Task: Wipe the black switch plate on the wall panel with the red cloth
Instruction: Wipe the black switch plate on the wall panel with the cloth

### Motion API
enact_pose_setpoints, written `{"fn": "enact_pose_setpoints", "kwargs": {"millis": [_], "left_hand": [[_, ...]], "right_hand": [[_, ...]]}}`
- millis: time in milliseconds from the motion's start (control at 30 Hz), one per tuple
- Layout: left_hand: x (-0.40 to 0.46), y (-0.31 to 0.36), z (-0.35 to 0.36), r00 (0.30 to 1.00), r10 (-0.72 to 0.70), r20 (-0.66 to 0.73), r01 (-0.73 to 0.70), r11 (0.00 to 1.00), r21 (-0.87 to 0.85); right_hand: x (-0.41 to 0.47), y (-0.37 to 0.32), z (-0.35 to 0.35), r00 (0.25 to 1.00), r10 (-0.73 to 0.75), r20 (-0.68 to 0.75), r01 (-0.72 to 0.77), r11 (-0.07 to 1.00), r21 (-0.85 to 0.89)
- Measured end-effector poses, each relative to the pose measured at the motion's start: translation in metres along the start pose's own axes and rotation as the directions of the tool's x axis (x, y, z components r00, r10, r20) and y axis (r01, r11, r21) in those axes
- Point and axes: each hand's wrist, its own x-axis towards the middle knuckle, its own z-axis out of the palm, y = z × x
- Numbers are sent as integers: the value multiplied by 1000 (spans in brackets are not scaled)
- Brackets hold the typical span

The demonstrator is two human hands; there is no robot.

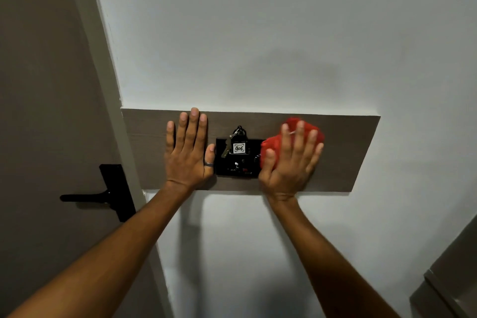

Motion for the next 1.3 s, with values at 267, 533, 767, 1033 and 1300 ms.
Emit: {"fn": "enact_pose_setpoints", "kwargs": {"millis": [267, 533, 767, 1033, 1300], "left_hand": [[-2, 0, 3, 1000, 5, -5, -5, 1000, -5], [1, -2, 4, 1000, 12, -17, -13, 1000, -4], [-3, 1, 3, 1000, 23, -15, -23, 1000, -13], [-2, -2, 0, 1000, 14, -9, -14, 999, -30], [-2, -2, 1, 1000, 12, -12, -12, 999, -38]], "right_hand": [[-21, -10, -1, 990, -132, 50, 132, 991, 3], [3, 4, 0, 956, -292, 15, 292, 956, -7], [-17, 28, -14, 845, -531, 68, 532, 847, 3], [-35, -49, -8, 913, -407, 2, 400, 898, 185], [-55, -49, 15, 952, -301, -54, 304, 949, 78]]}}
